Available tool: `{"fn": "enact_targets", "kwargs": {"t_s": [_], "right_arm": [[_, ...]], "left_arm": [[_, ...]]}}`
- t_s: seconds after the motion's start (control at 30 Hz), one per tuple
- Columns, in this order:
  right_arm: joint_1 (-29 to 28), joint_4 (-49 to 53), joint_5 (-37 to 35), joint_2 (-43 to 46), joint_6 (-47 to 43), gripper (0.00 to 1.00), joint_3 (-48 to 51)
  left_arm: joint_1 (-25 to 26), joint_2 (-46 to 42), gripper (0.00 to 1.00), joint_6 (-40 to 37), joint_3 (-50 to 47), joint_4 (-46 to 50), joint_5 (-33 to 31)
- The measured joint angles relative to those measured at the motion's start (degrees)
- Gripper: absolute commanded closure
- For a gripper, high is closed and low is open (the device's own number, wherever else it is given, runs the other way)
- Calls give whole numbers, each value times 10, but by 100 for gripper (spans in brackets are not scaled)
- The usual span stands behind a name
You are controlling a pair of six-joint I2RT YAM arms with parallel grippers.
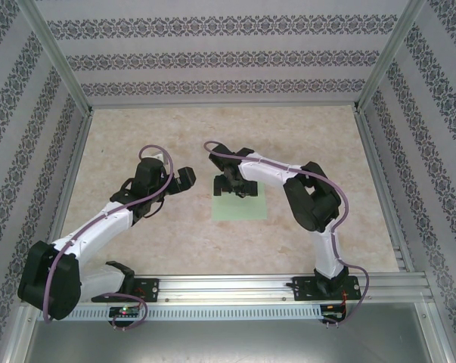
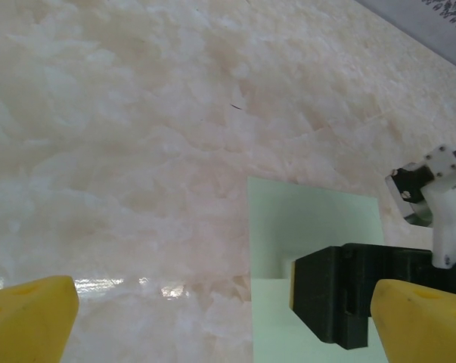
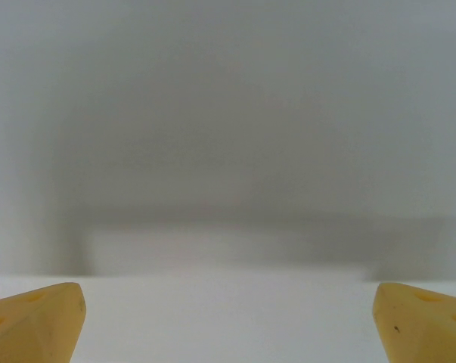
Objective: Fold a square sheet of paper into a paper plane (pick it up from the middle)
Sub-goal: Fold the square sheet of paper in half at the center of the table.
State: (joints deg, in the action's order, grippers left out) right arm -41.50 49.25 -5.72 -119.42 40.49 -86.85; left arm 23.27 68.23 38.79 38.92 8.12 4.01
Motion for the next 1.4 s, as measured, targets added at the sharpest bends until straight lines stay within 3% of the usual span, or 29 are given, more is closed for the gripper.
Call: {"fn": "enact_targets", "kwargs": {"t_s": [0.77, 0.93, 1.07, 1.3, 1.4], "right_arm": [[0, -17, -2, -5, 12, 11, 14], [0, -15, -2, -4, 7, 18, 12], [0, -15, 1, -4, 0, 30, 11], [0, -22, 18, 3, -3, 38, 11], [0, -28, 24, 15, -6, 48, 11]], "left_arm": [[0, 14, 0, 0, 2, -4, 17], [0, 14, 0, 0, 9, -4, 17], [0, 15, 0, 0, 9, -4, 17], [0, 14, 0, 0, 11, -3, 16], [0, 14, 0, 0, 13, -2, 13]]}}
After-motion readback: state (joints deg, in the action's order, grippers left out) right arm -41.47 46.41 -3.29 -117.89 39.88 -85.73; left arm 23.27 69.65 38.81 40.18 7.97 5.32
